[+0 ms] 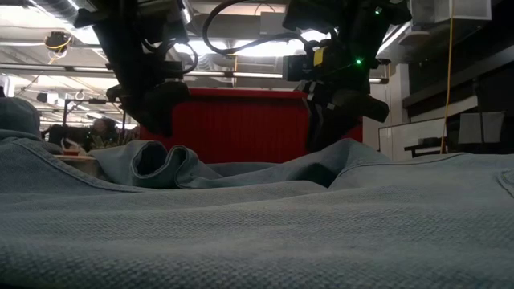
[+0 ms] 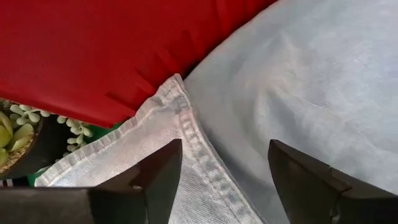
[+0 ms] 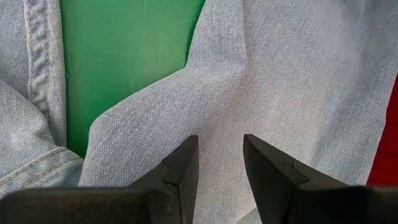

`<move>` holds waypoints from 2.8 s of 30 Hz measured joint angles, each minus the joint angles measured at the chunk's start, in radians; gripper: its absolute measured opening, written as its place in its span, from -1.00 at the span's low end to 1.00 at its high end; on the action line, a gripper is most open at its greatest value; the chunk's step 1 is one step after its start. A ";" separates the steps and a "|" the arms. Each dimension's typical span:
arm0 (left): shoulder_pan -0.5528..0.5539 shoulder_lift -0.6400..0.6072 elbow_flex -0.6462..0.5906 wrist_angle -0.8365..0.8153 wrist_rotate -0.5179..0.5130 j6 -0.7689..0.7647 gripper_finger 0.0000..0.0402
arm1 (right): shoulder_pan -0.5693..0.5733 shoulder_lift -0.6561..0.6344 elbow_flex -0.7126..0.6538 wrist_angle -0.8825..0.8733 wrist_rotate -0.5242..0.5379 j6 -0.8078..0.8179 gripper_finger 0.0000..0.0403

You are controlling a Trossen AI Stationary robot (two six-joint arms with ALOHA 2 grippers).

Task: Fold Laundry from Bin
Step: Fold the blue pants

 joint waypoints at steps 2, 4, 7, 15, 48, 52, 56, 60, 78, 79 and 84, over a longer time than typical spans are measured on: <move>0.015 0.000 0.000 0.000 0.000 -0.001 0.19 | 0.000 0.000 0.000 0.000 0.000 0.000 -0.37; 0.032 0.000 0.000 0.006 0.000 0.000 0.19 | 0.000 0.000 0.000 0.000 0.000 0.000 -0.37; 0.055 0.000 0.000 0.010 0.011 0.000 0.17 | 0.000 0.000 0.000 0.000 0.000 0.000 -0.37; 0.075 0.000 -0.003 0.011 0.071 0.001 0.16 | 0.000 0.000 0.000 0.000 0.000 0.000 -0.37; -0.135 -0.117 0.003 -0.244 -0.020 -0.106 -0.97 | -0.003 0.000 -0.001 0.095 0.003 0.000 -0.37; -0.203 -0.159 0.018 -0.228 -0.024 -0.104 -0.97 | -0.003 0.000 -0.001 0.206 0.052 -0.107 -0.37; -0.265 -0.173 0.018 -0.223 -0.024 -0.101 -0.97 | -0.003 0.000 -0.001 0.387 0.089 -0.304 -0.37; -0.315 -0.172 0.018 -0.206 -0.027 -0.099 -0.97 | -0.012 0.000 -0.001 0.588 0.110 -0.470 -0.37; -0.441 -0.172 0.018 -0.160 -0.184 -0.096 -0.97 | -0.161 0.000 -0.001 0.730 -0.273 -0.523 -0.36; -0.446 -0.172 0.018 -0.154 -0.184 -0.095 -0.97 | -0.160 0.000 -0.001 0.733 -0.281 -0.543 -0.34; -0.466 -0.172 0.018 -0.063 -0.184 0.017 -0.97 | -0.159 0.000 -0.001 0.773 -0.290 -0.564 -0.11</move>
